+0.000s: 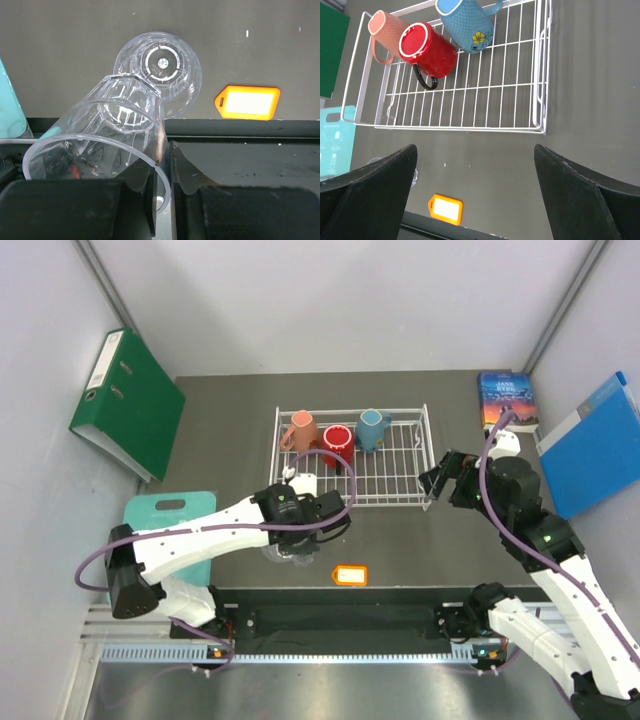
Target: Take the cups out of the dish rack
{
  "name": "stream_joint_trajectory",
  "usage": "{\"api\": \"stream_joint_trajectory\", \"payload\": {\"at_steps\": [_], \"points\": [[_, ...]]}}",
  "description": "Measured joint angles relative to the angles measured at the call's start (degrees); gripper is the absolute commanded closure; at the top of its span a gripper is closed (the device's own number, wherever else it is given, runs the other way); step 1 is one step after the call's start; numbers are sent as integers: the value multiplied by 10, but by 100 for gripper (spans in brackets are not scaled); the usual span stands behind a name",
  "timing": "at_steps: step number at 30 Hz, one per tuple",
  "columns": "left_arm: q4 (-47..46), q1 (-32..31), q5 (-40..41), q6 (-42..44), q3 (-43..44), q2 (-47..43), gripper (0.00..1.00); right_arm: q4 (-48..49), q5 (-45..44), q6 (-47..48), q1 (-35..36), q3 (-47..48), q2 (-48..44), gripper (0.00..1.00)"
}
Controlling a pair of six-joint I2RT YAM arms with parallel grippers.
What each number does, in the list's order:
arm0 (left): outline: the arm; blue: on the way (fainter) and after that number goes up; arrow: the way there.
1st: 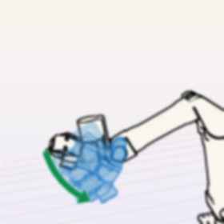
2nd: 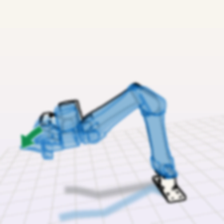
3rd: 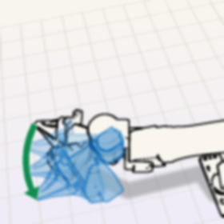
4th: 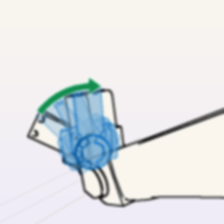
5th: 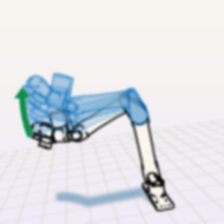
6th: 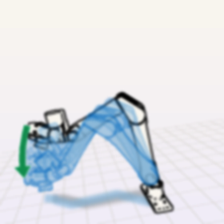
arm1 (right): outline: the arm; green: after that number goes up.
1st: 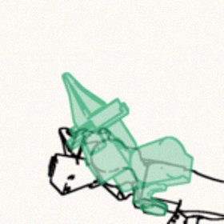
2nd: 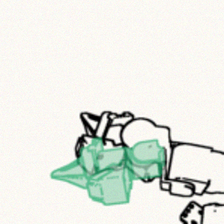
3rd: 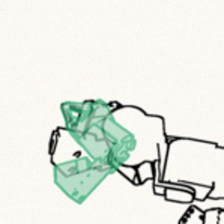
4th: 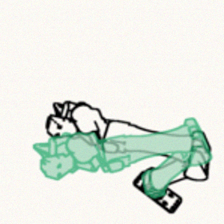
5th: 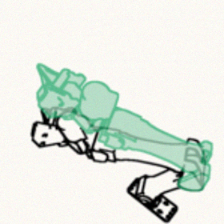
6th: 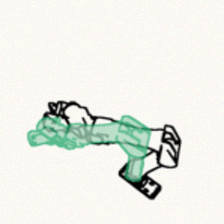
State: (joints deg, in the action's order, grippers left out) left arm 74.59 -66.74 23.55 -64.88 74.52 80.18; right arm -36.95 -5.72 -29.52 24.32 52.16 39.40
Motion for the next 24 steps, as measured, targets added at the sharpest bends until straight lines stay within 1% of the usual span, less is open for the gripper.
{"api": "stream_joint_trajectory", "payload": {"at_steps": [9,16,24], "points": [[-37,0,5,1,-15,-2,100,0,2,0,0,0,0,1],[-45,0,23,8,7,-1,100,1,5,0,0,-3,2,1],[-74,0,24,18,-5,25,100,1,8,0,0,-8,10,0]]}}
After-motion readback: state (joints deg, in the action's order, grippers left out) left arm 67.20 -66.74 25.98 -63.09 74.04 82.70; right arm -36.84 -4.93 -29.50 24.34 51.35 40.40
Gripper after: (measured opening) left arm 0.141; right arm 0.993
